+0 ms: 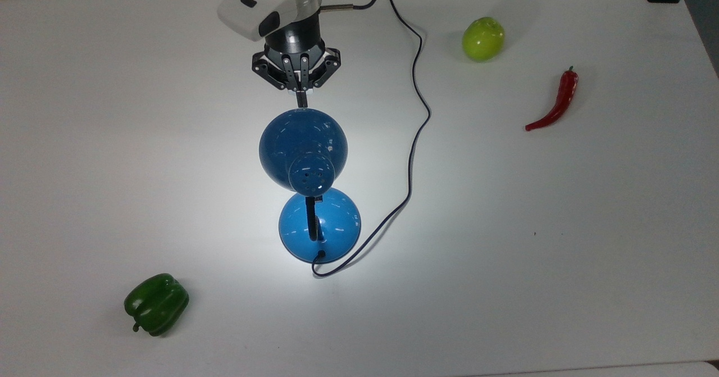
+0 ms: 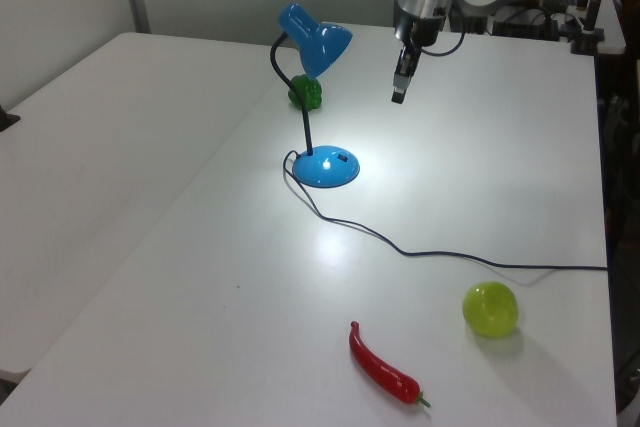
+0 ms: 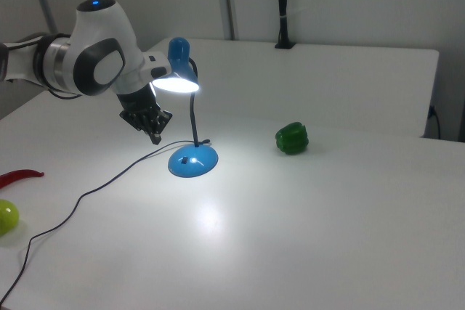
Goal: Turn off lamp
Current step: 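Lower the gripper onto the switch on the lamp base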
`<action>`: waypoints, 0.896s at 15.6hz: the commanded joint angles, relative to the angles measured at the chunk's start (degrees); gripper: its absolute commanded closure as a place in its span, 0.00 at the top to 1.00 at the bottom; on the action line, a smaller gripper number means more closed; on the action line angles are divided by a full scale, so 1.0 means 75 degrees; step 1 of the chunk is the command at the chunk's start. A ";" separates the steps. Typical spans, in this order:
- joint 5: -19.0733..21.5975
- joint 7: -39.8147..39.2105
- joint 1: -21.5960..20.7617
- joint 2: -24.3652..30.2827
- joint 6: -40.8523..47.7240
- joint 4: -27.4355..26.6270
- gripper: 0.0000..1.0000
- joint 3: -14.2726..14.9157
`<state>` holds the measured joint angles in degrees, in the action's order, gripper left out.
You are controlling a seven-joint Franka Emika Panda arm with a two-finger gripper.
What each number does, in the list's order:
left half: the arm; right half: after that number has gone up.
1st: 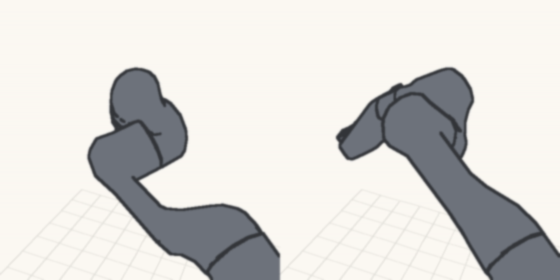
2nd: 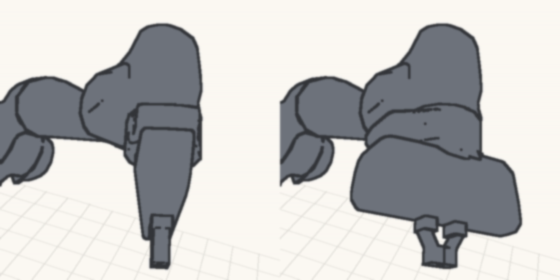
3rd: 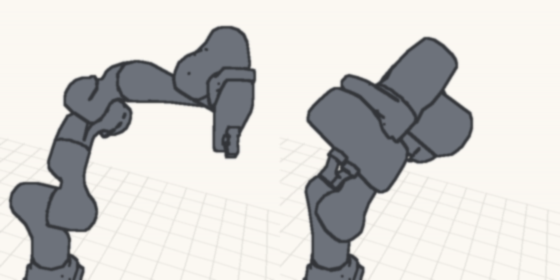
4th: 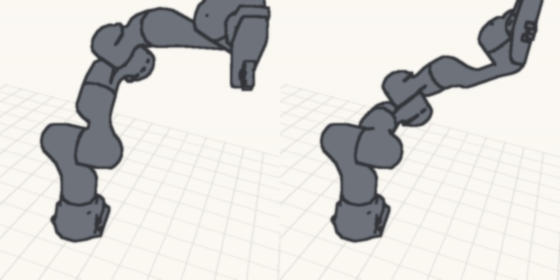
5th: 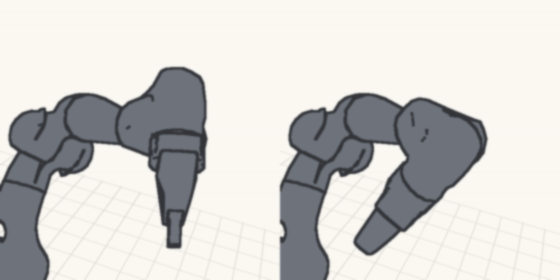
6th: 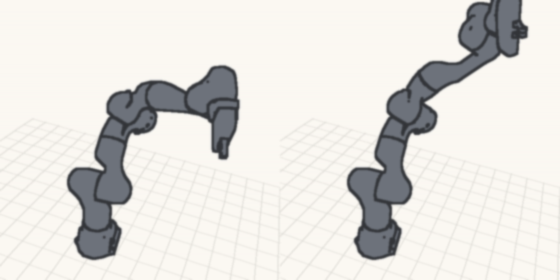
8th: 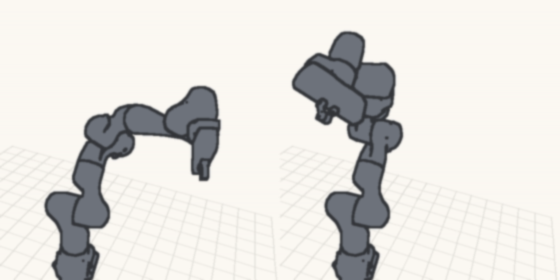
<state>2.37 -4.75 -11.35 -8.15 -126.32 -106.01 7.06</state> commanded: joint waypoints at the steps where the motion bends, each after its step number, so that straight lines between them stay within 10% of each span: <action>1: 0.0165 -0.0035 -0.0056 -0.0213 -0.0979 -0.0278 0.00 -0.0028; 14: 0.0352 0.0035 -0.0033 -0.1596 -0.3523 -0.0209 0.00 -0.0250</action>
<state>3.93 -4.70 -11.38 -18.59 -148.77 -107.41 5.70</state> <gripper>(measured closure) 0.991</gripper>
